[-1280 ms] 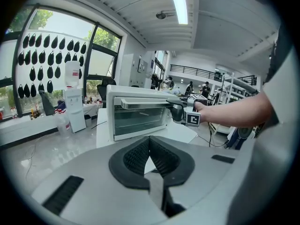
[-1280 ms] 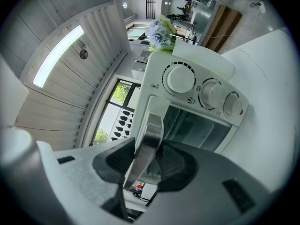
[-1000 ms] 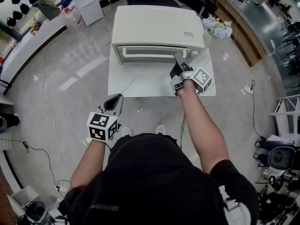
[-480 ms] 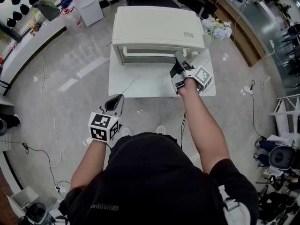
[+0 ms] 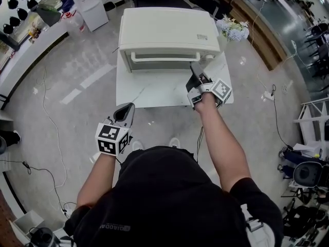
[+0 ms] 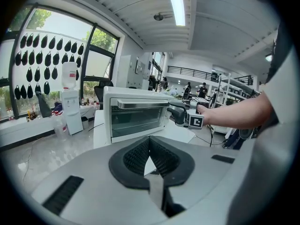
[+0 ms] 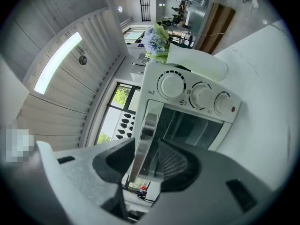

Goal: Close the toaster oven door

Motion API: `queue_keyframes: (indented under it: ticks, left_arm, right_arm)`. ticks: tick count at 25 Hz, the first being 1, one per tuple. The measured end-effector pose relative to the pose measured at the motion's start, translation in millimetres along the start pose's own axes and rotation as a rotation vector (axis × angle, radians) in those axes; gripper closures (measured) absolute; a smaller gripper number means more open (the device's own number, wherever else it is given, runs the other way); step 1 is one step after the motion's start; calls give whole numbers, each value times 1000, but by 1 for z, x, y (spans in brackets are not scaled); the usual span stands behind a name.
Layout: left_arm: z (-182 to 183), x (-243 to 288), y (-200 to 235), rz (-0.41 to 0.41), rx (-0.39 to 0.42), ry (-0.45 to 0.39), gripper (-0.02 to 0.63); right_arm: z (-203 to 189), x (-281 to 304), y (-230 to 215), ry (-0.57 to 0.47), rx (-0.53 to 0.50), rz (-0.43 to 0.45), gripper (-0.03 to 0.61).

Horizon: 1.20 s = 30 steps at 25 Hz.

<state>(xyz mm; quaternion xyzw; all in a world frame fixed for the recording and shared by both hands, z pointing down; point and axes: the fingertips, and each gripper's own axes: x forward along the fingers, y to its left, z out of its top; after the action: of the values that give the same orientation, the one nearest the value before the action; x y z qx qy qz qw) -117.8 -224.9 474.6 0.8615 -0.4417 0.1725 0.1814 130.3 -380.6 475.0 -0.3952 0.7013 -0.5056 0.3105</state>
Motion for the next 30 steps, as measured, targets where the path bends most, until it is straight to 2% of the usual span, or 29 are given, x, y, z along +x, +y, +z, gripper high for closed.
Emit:
queue_keyframes:
  ticks: [2, 7, 14, 20, 23, 26, 30]
  left_arm:
    - [1, 2, -1, -12, 1, -2, 611]
    - [10, 7, -11, -44, 20, -13, 611]
    - [24, 12, -22, -83, 42, -42, 611]
    - [33, 14, -32, -107, 42, -68, 611]
    - [39, 9, -41, -144, 48, -91, 611]
    - [48, 5, -51, -171, 77, -108, 611]
    - [47, 6, -55, -165, 93, -102, 611]
  right_arm:
    - [-6, -8, 2, 14, -40, 1, 437]
    - [-32, -30, 20, 99, -257, -23, 437]
    - [-72, -57, 49, 209, -651, -47, 439]
    - [-98, -77, 66, 257, -901, -57, 440]
    - [-108, -88, 74, 288, -1040, -57, 469]
    - [-113, -98, 83, 307, -1129, -57, 495]
    - [-114, -111, 91, 301, -1183, -57, 549]
